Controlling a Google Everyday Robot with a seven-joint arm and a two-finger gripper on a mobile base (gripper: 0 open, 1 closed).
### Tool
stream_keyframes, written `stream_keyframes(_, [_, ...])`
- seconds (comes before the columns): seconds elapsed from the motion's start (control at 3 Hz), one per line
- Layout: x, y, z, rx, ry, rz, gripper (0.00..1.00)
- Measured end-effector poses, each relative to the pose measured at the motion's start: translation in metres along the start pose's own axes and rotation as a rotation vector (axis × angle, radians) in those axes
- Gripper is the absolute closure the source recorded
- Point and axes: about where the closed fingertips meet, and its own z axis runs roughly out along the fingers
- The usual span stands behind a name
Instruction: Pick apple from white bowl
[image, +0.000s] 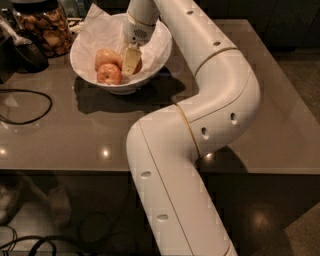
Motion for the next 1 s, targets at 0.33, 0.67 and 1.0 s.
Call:
stream_keyframes(0.33, [-0.009,0.002,-0.01,0.01,0.032,-0.02,1.0])
stream_keyframes(0.67, [-0.015,0.004,-0.016,0.013,0.043,-0.035,1.0])
stream_keyframes(1.0, [-0.022,0.007,-0.022,0.016,0.049,-0.05,1.0])
